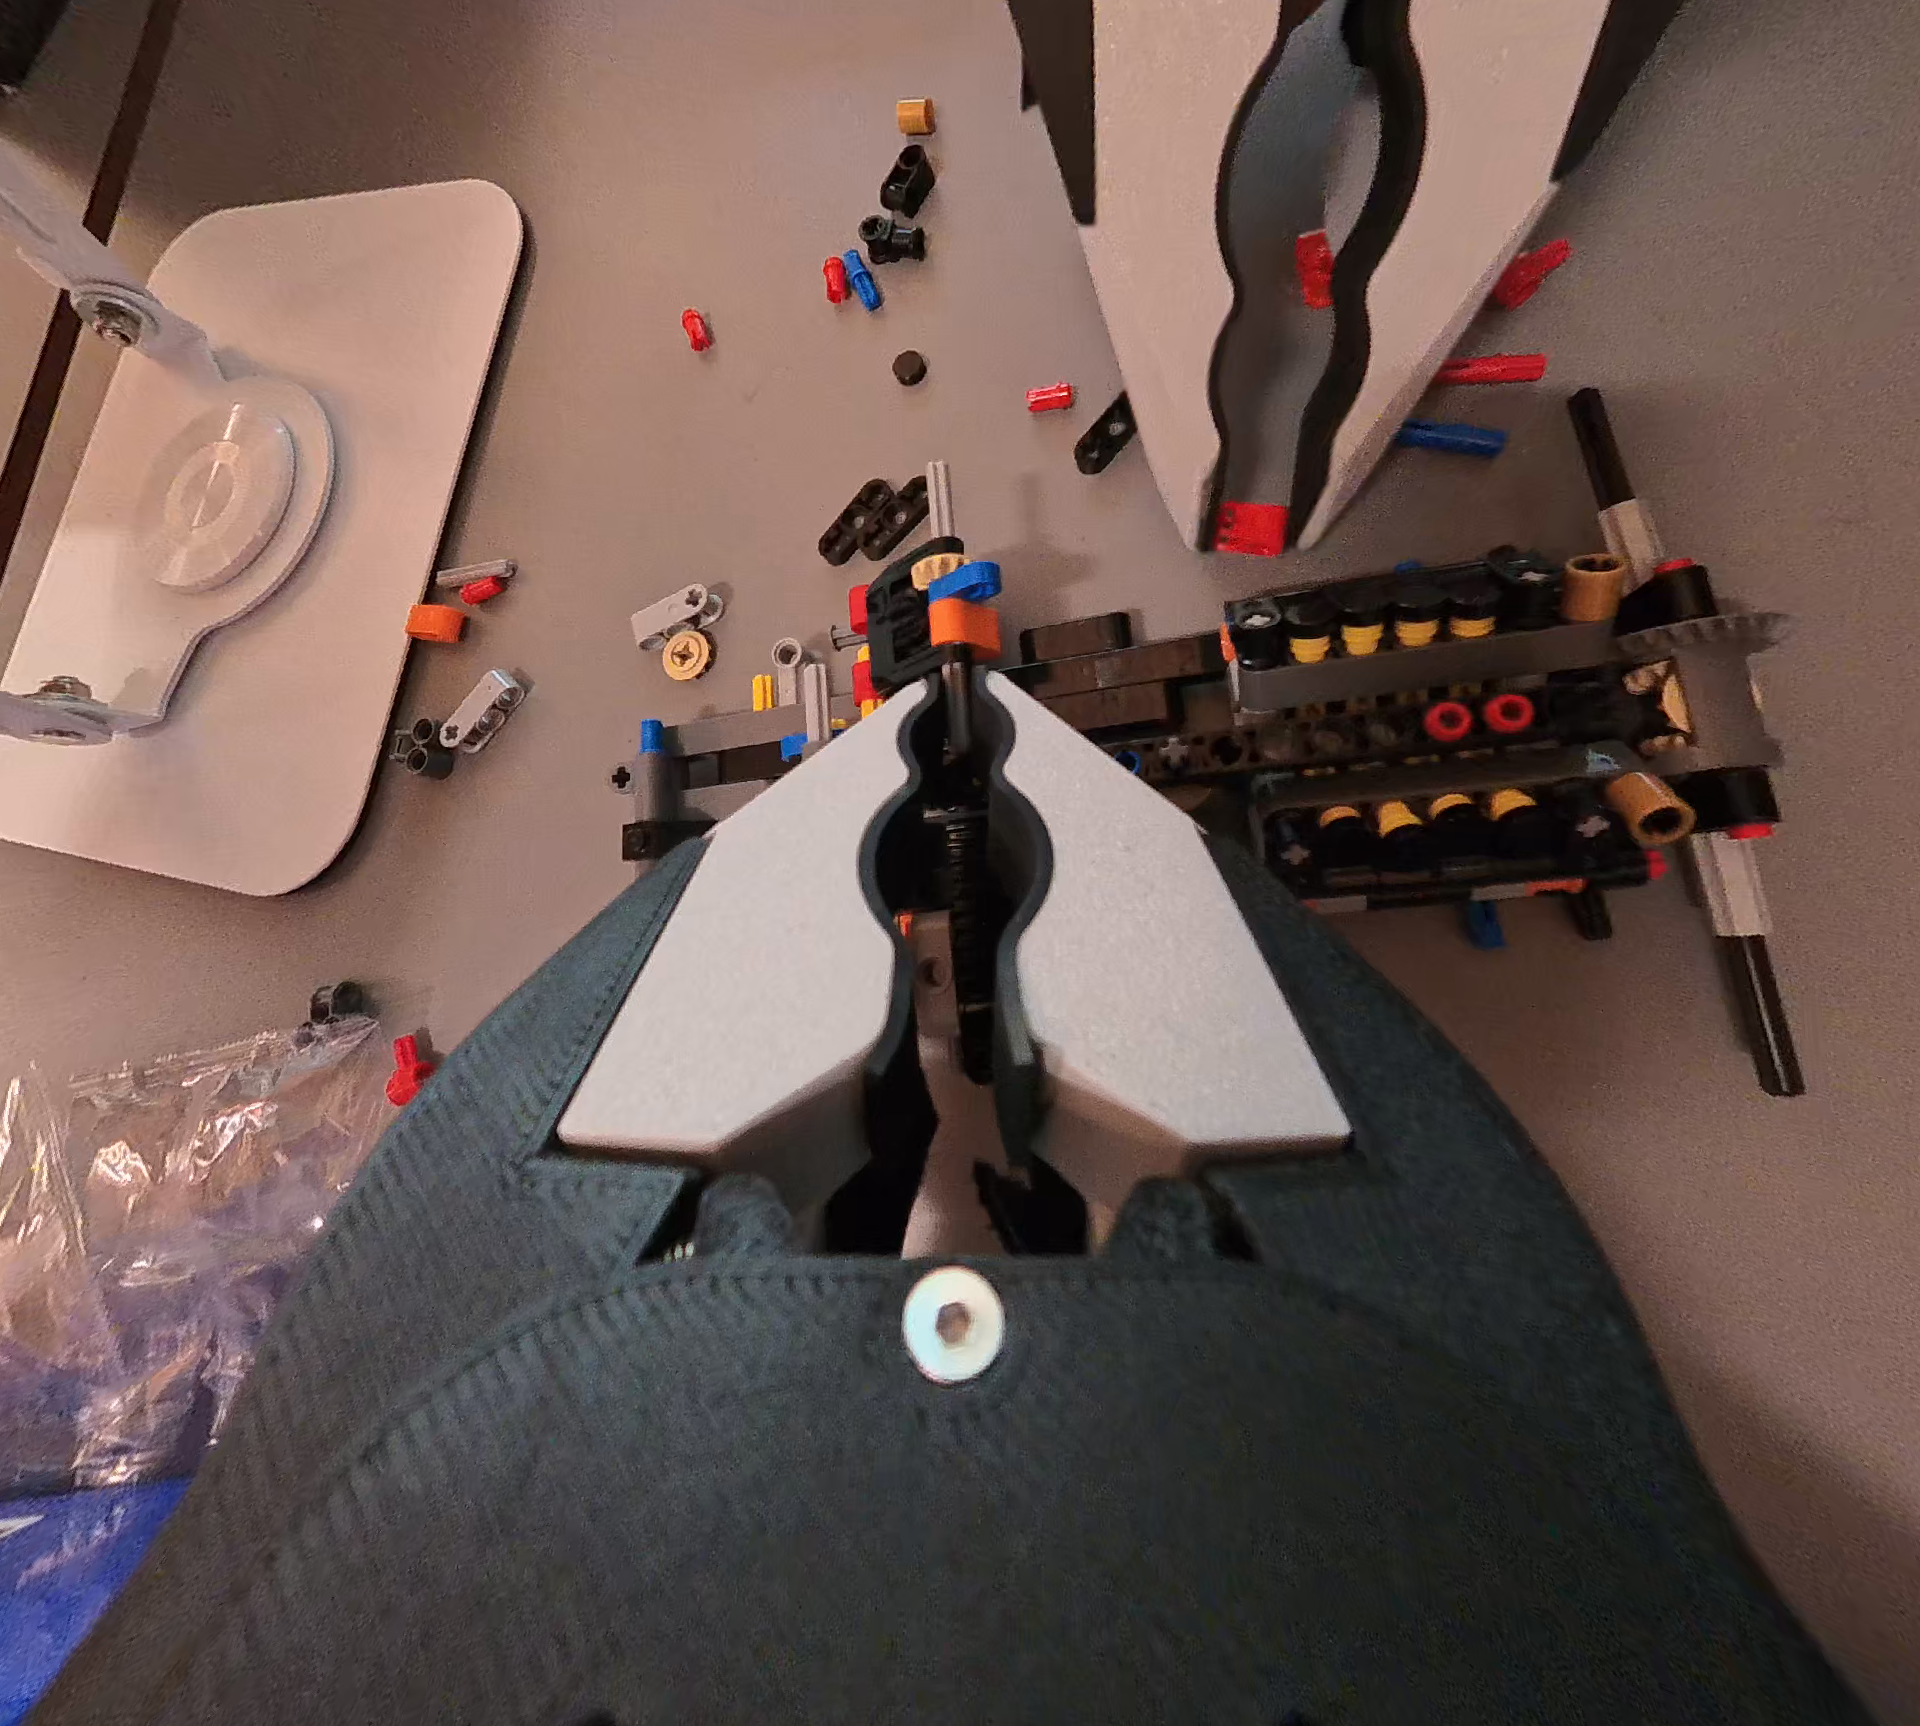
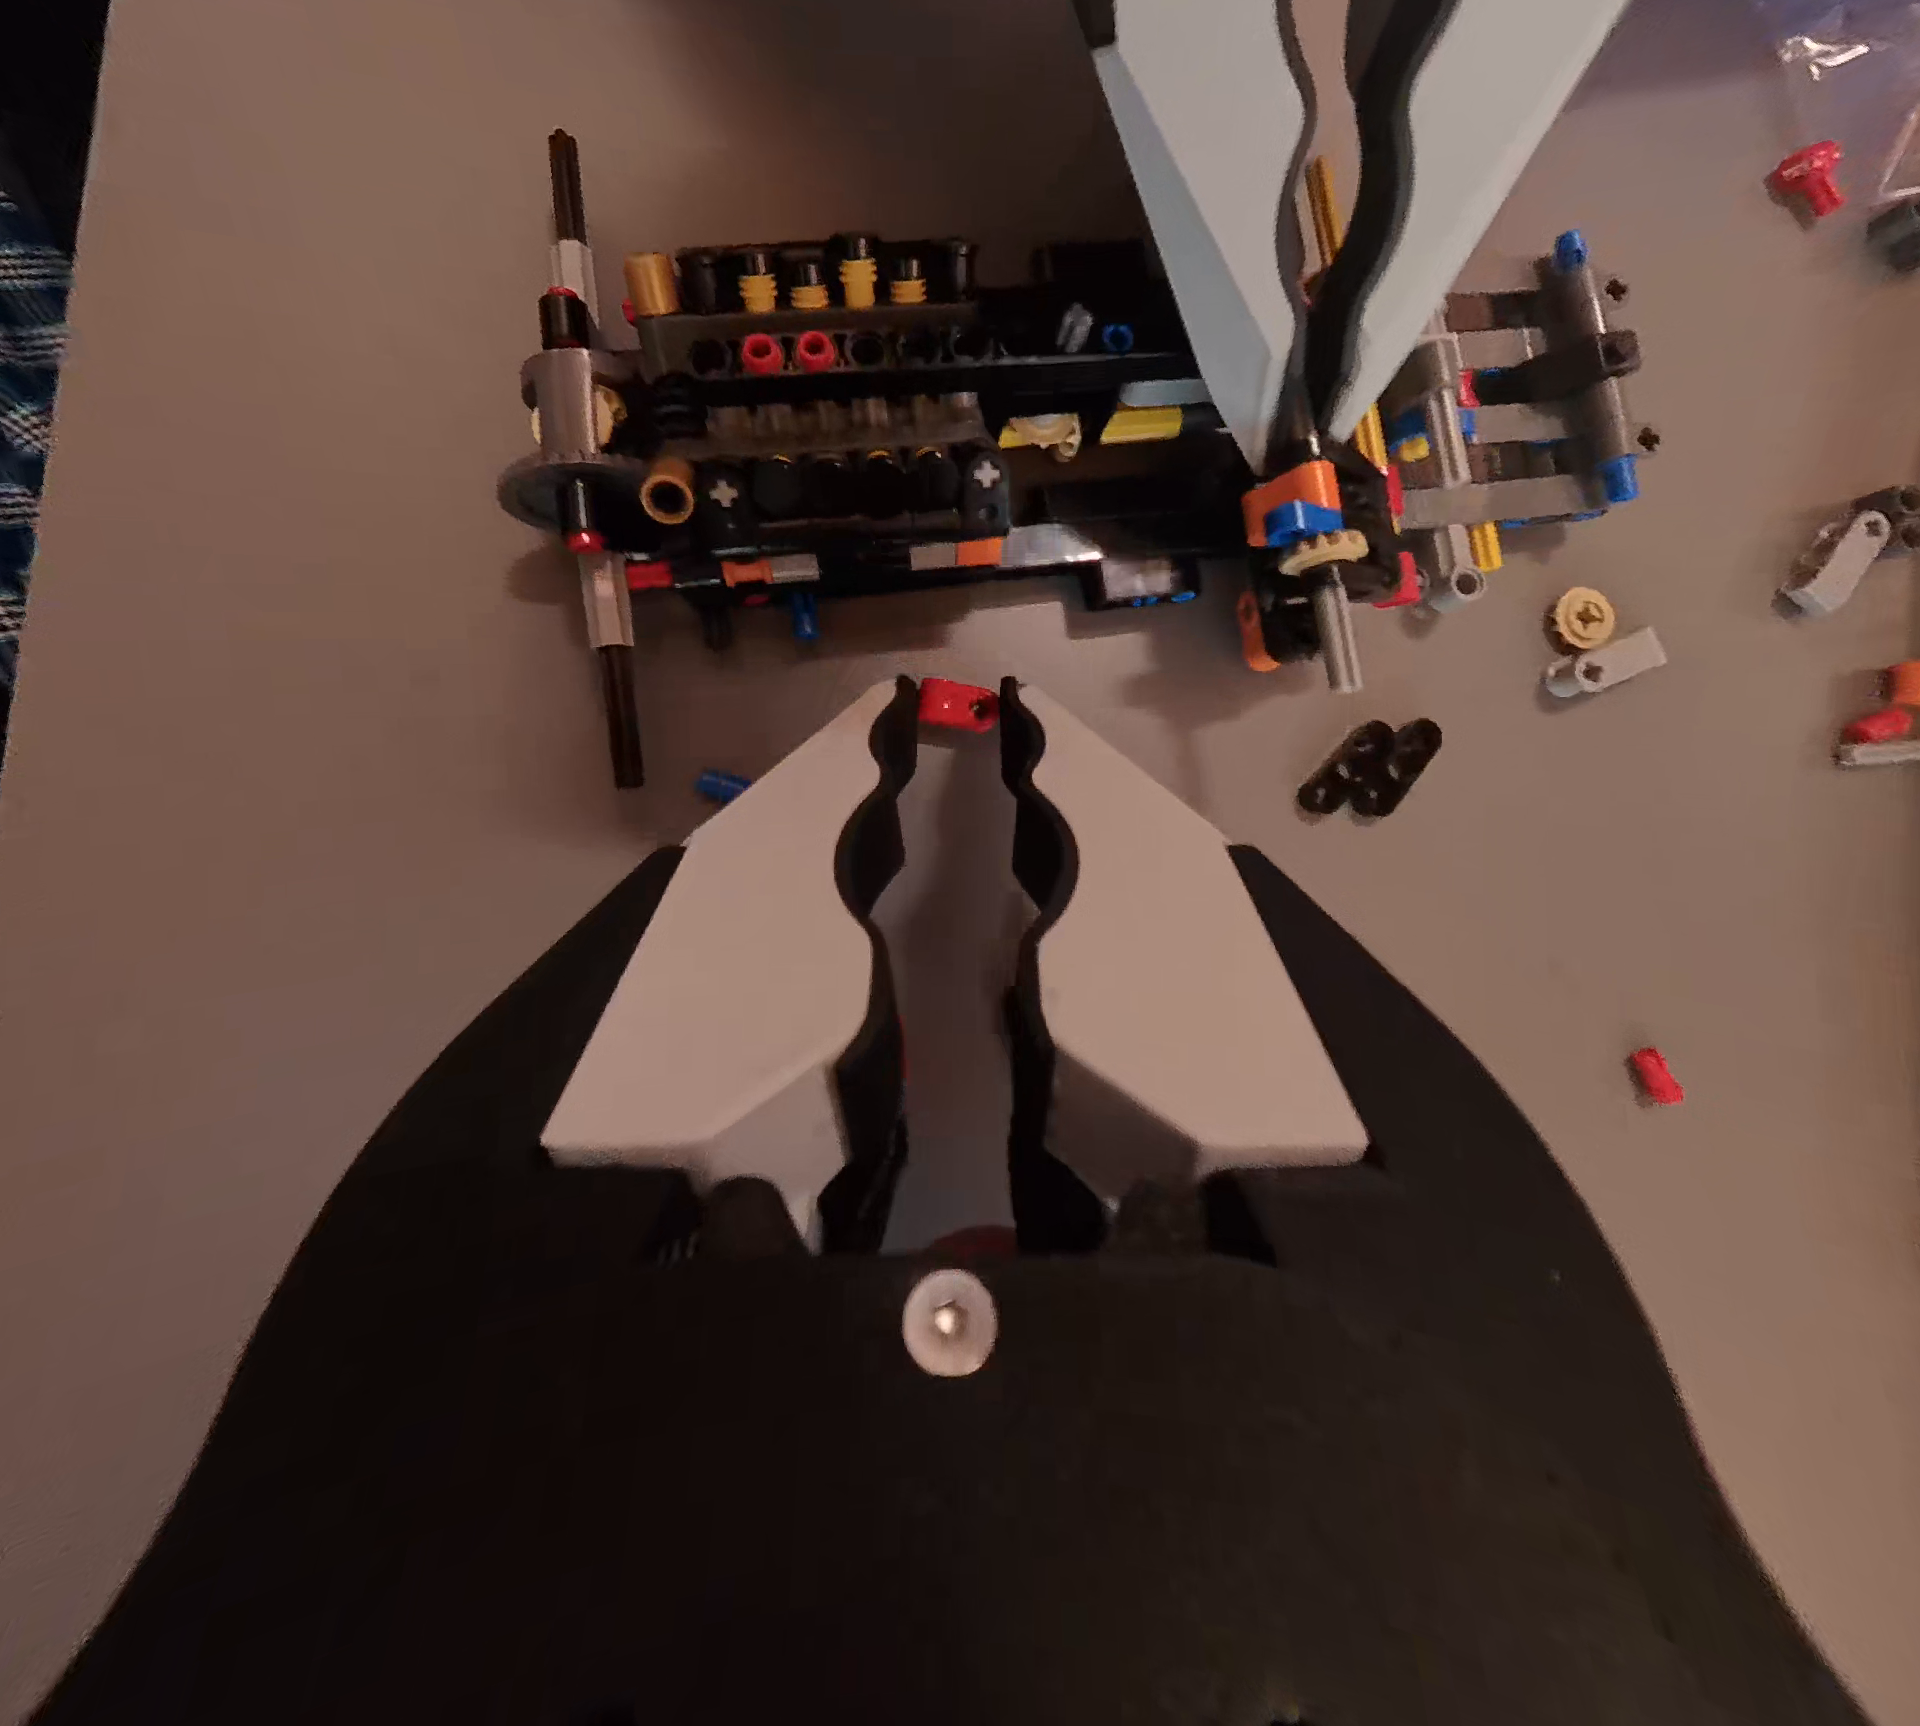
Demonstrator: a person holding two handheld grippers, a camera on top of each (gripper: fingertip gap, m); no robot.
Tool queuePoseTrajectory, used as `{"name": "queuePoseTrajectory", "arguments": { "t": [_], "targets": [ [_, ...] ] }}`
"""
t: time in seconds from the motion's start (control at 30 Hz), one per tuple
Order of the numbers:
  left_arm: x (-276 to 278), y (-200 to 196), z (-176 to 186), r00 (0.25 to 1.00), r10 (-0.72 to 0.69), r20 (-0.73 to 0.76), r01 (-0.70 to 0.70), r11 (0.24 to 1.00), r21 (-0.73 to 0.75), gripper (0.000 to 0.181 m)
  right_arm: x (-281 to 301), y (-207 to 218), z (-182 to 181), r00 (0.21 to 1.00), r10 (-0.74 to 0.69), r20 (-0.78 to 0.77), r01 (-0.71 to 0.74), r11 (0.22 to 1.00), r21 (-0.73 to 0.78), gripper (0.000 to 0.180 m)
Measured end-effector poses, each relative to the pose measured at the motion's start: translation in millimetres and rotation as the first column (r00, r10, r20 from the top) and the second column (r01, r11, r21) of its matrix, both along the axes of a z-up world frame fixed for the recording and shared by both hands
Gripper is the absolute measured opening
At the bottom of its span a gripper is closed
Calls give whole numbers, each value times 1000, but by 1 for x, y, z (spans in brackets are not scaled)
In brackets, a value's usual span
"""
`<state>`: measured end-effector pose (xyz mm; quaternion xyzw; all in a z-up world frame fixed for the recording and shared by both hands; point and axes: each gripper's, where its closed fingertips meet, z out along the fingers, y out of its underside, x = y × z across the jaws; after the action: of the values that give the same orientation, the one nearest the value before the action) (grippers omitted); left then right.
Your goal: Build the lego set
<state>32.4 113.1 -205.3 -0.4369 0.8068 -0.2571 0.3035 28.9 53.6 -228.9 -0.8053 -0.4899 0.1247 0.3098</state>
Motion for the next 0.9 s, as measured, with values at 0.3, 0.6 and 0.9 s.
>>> {"name": "queuePoseTrajectory", "arguments": {
  "t": [0.3, 0.6, 0.9],
  "targets": [
    [1, -2, -2, 1000, -6, 0, 6, 1000, 1, 2, 9, 1, 1, 1000, -5, 16, 4, 999, 33, 13],
    [1, -3, -2, 1000, -8, 2, 8, 1000, -15, 2, 13, -6, 0, 1000, -9, -8, 9, 1000, 10, 13],
    [1, -3, -2, 1000, -11, 4, 12, 1000, -23, 2, 11, -10, 0, 998, -16, -67, 15, 1000, -19, 18]
  ]
}}
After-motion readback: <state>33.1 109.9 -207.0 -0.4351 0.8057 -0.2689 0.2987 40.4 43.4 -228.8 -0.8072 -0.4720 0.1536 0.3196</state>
